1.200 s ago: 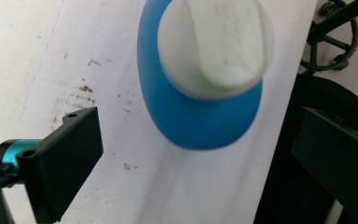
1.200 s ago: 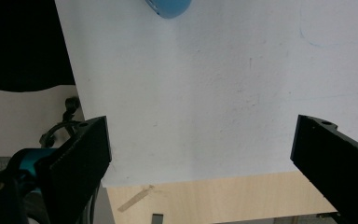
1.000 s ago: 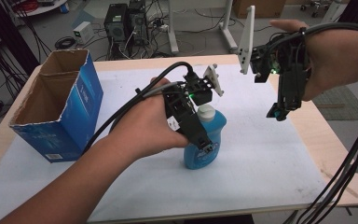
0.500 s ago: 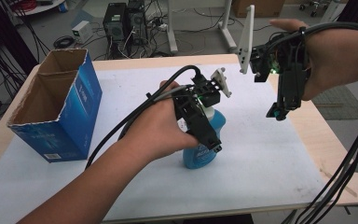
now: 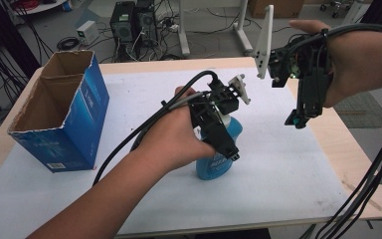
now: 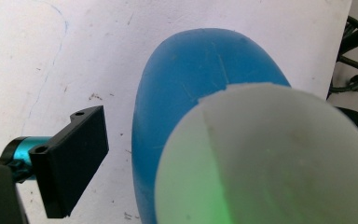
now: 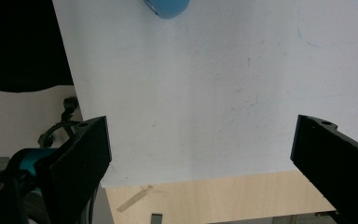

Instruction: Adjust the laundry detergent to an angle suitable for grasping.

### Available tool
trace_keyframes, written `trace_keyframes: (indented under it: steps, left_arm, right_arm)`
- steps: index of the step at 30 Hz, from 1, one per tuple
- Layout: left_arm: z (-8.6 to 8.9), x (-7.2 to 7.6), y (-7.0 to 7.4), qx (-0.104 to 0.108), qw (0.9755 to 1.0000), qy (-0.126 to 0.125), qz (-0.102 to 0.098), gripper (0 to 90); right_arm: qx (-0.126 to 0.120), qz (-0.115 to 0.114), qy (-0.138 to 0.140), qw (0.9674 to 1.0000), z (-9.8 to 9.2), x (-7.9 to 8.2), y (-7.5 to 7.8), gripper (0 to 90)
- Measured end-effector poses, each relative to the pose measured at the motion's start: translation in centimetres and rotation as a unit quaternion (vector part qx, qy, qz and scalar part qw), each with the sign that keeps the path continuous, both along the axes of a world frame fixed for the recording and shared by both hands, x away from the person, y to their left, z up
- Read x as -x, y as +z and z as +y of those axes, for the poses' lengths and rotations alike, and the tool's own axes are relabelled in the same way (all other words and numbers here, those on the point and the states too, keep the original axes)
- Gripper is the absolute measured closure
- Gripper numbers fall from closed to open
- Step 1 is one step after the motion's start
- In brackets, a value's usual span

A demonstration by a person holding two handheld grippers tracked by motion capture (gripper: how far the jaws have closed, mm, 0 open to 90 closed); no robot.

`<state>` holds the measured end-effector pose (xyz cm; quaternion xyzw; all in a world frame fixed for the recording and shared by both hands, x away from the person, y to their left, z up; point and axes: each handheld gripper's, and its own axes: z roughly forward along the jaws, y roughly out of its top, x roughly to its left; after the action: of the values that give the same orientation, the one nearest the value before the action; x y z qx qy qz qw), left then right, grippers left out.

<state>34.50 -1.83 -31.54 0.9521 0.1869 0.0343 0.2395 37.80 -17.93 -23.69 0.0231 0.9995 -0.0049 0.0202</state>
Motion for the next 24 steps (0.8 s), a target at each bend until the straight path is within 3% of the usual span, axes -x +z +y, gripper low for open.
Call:
trace_keyframes:
  steps: [16,24]
  left_arm:
    - [0.18,0.29,-0.09,-0.013,0.9999,-0.001,-0.008,14.1]
    - [0.06,0.48,-0.09,-0.009,1.0,-0.001,-0.004,20.7]
  right_arm:
    - [-0.002,-0.002,0.005,1.0,0.15,0.01,0.07,4.1]
    - [-0.004,-0.004,0.003,1.0,0.14,0.05,0.16,4.0]
